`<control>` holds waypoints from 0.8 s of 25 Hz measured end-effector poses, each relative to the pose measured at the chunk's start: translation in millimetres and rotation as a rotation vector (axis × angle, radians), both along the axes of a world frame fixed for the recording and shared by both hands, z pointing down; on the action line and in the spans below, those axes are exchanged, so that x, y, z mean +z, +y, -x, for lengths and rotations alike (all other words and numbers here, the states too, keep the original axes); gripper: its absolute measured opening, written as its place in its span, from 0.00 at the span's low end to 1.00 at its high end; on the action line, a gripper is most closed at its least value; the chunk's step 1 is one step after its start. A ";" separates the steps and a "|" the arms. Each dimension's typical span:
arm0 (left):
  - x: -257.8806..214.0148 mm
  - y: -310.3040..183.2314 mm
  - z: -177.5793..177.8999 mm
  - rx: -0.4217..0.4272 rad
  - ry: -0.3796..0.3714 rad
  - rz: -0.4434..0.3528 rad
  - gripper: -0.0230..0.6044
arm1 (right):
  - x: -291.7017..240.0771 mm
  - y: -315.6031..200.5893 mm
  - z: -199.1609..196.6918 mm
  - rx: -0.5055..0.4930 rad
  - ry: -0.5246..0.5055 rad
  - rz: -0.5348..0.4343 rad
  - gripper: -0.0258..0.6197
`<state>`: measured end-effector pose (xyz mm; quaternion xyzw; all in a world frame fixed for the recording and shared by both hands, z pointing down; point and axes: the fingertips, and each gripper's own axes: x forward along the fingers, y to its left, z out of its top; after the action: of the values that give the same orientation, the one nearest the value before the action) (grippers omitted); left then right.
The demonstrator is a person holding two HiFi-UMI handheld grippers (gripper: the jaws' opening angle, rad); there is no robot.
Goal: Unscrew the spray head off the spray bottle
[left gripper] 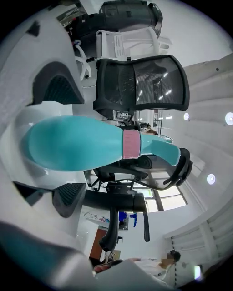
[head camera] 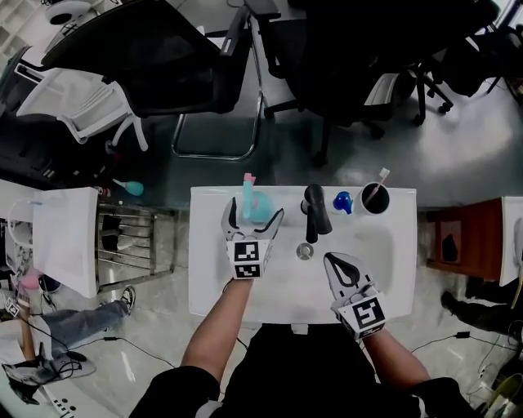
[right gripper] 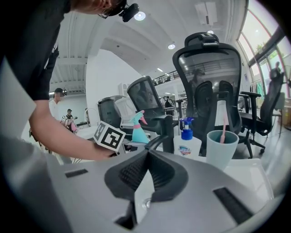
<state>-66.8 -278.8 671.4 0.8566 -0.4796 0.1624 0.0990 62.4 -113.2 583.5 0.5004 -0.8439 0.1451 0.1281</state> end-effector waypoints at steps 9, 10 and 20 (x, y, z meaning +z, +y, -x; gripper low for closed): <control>-10.5 -11.9 -1.4 -0.038 0.012 -0.142 0.87 | 8.9 -3.9 -0.9 0.017 0.003 0.023 0.05; -12.5 -12.3 -2.3 -0.037 0.014 -0.156 0.87 | 9.1 -4.2 -1.0 0.021 0.006 0.032 0.05; -8.4 -13.1 -7.3 -0.060 0.028 -0.182 0.87 | 17.6 0.9 -2.4 0.011 -0.004 0.038 0.05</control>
<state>-59.5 -292.0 663.0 0.8494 -0.5165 0.1032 0.0325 64.8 -112.3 601.1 0.5022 -0.8385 0.1624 0.1352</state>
